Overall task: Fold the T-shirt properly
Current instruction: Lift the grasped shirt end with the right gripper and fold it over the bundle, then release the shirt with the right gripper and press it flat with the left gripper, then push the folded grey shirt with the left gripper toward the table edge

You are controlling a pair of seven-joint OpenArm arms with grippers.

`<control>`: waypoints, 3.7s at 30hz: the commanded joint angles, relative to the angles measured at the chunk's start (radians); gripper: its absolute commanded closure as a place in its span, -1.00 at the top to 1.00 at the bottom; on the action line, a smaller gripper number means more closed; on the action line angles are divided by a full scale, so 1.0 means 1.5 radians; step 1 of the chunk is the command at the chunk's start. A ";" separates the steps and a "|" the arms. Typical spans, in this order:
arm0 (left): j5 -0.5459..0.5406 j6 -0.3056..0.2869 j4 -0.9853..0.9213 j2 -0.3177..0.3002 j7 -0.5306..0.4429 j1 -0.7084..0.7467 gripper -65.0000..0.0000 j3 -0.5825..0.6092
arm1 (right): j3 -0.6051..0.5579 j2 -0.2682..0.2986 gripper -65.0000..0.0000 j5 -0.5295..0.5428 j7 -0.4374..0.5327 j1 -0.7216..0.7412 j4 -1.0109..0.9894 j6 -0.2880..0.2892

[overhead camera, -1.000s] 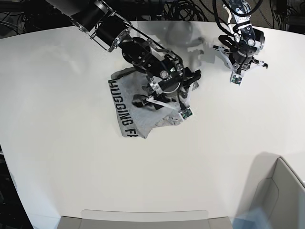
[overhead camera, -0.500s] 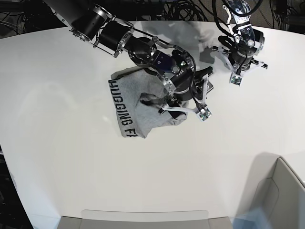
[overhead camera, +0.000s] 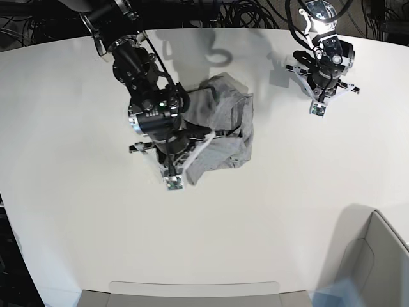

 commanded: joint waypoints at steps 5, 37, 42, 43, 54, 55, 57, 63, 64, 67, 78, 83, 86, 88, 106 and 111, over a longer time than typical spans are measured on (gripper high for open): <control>0.003 -0.003 0.004 0.000 0.012 0.000 -1.00 0.002 | 0.045 0.021 -1.00 -0.003 -0.004 -0.057 0.008 0.001; 0.003 -0.003 0.004 -0.002 0.008 -0.020 -1.00 -0.004 | -0.207 -0.131 -1.00 0.074 0.327 0.320 -0.651 0.079; 0.003 -0.003 0.004 -0.002 0.010 -0.020 -1.00 -0.003 | -0.366 -0.131 -1.00 0.219 0.426 0.382 -0.704 0.079; 0.003 -0.003 0.004 -0.002 0.009 -0.020 -1.00 -0.003 | -0.387 -0.131 -1.00 0.236 0.437 0.384 -0.696 0.079; 0.003 -0.003 0.007 0.000 0.006 -0.047 -1.00 0.012 | -0.258 -0.015 -1.00 0.214 0.367 0.280 -0.416 -0.014; 0.003 -0.003 0.015 0.000 0.006 -0.049 -1.00 0.028 | -0.232 0.000 -1.00 0.214 0.337 0.270 -0.393 -0.014; 0.003 -0.003 0.055 0.000 0.006 -0.047 -1.00 0.076 | -0.181 0.035 -1.00 0.214 0.288 0.244 -0.350 -0.014; 0.003 -0.003 0.174 -0.002 0.006 -0.017 -1.00 0.240 | -0.075 0.158 -1.00 0.219 0.256 0.157 -0.273 -0.011; 0.002 -0.003 0.182 -0.002 0.006 -0.015 -1.00 0.263 | -0.069 0.172 -1.00 0.219 0.255 0.145 -0.269 -0.010; 0.003 -0.003 0.182 -0.002 0.006 -0.013 -1.00 0.338 | -0.058 0.194 -1.00 0.219 0.255 0.122 -0.269 0.019; 0.004 -0.003 0.073 -0.003 0.011 0.000 -1.00 0.457 | -0.030 0.173 -1.00 0.213 0.261 0.091 -0.274 0.070; 0.003 -0.003 0.026 -0.024 0.005 -0.018 -1.00 0.386 | -0.078 0.166 -1.00 0.214 0.261 0.087 -0.270 0.116; 0.003 -0.003 0.024 -0.024 0.005 -0.042 -1.00 0.308 | -0.139 0.166 -1.00 0.213 0.261 0.085 -0.270 0.136; 0.001 -0.003 0.019 -0.024 0.005 -0.067 -1.00 0.264 | -0.181 0.164 -1.00 0.213 0.261 0.078 -0.268 0.136; 0.002 -0.003 -0.115 -0.007 0.015 -0.383 -1.00 0.111 | -0.318 0.260 -1.00 0.095 0.255 -0.090 0.044 -0.020; 0.001 -0.003 -0.003 0.013 0.078 -0.308 -1.00 0.167 | -0.187 0.254 -1.00 0.087 0.258 -0.133 0.047 -0.069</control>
